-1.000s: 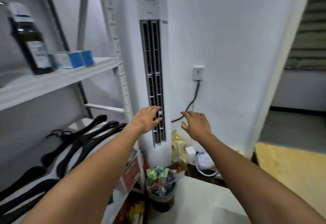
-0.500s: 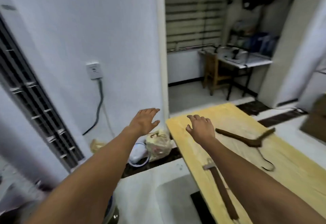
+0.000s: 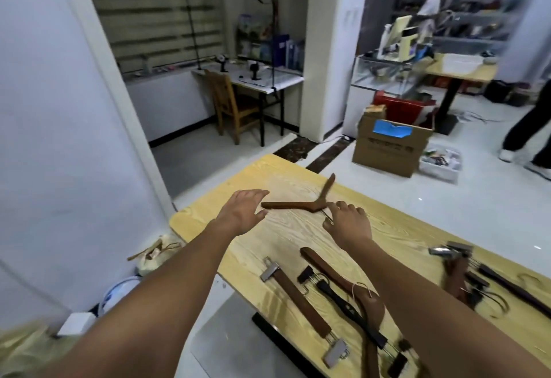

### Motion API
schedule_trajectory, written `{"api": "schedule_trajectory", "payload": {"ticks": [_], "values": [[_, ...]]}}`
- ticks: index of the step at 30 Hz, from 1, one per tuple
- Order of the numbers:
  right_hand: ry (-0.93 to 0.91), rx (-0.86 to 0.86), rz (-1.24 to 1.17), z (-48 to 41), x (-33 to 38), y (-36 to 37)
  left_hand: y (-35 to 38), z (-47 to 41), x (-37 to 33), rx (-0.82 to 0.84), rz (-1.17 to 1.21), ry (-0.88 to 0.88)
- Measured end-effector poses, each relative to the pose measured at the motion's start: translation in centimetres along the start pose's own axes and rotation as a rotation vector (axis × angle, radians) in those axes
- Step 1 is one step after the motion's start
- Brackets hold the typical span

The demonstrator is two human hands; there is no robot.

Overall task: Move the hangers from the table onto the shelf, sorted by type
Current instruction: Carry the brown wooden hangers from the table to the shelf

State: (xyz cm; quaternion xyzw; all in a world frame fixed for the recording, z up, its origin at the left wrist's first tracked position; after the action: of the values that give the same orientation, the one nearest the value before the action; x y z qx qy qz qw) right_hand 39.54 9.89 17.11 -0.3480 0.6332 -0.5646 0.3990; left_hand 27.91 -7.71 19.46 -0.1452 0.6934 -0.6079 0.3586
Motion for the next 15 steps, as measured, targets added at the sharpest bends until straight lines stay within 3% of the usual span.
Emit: {"api": "schedule_trajectory", "payload": {"ticks": [15], "values": [[0.217, 0.091, -0.067, -0.6, -4.4, 5.6, 7.6, -8.3, -3.2, 0.171, -0.016, 0.17]]}}
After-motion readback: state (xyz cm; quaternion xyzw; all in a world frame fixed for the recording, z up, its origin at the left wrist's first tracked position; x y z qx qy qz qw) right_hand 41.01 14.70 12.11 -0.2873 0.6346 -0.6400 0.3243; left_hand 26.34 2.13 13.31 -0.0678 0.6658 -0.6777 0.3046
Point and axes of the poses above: each hand's wrist, its own z-axis away from the middle knuckle, its own y-axis out of the palm, x = y × z, the point moved 10 cm from there along -z, towards the middle knuckle, and after that the axes turned 9 degrees about z, right-handed, at the moved point
